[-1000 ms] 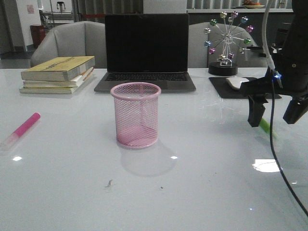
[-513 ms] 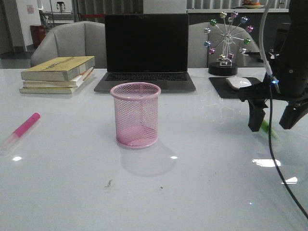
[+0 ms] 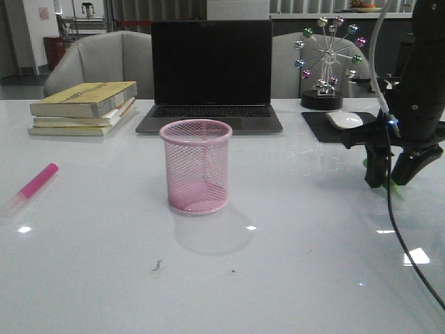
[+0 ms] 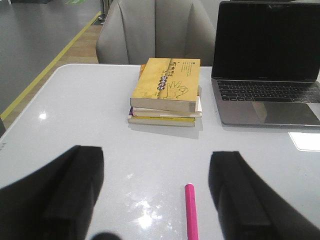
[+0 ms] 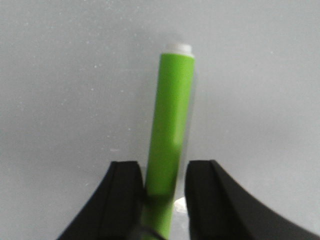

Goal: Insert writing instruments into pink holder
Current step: 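Lift the green marker upright with the right gripper toward the holder, then lower the green marker into the pink holder and open the right gripper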

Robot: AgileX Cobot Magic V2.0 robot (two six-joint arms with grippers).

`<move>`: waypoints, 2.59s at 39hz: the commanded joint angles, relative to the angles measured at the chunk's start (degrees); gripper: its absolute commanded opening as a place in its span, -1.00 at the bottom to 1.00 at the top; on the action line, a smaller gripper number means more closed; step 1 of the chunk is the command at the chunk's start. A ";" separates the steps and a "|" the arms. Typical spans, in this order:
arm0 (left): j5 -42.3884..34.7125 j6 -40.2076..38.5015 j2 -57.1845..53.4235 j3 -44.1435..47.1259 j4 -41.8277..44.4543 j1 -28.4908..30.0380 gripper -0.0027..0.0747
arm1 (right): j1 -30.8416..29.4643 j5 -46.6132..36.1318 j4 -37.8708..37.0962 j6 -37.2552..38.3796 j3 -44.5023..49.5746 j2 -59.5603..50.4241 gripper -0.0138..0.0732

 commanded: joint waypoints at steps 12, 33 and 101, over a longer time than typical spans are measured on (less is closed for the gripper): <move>-5.13 -0.11 -0.52 -2.05 -0.41 0.10 0.39 | -0.05 4.05 1.69 -0.24 -4.62 -1.29 -0.55; -5.13 -0.11 -0.52 -2.05 -0.41 0.10 0.39 | 12.79 -19.68 1.89 -1.25 -7.65 -23.01 -0.55; -11.09 -0.11 -0.52 -2.05 -1.29 0.10 0.39 | 31.23 -64.49 2.94 -1.55 12.47 -10.84 0.56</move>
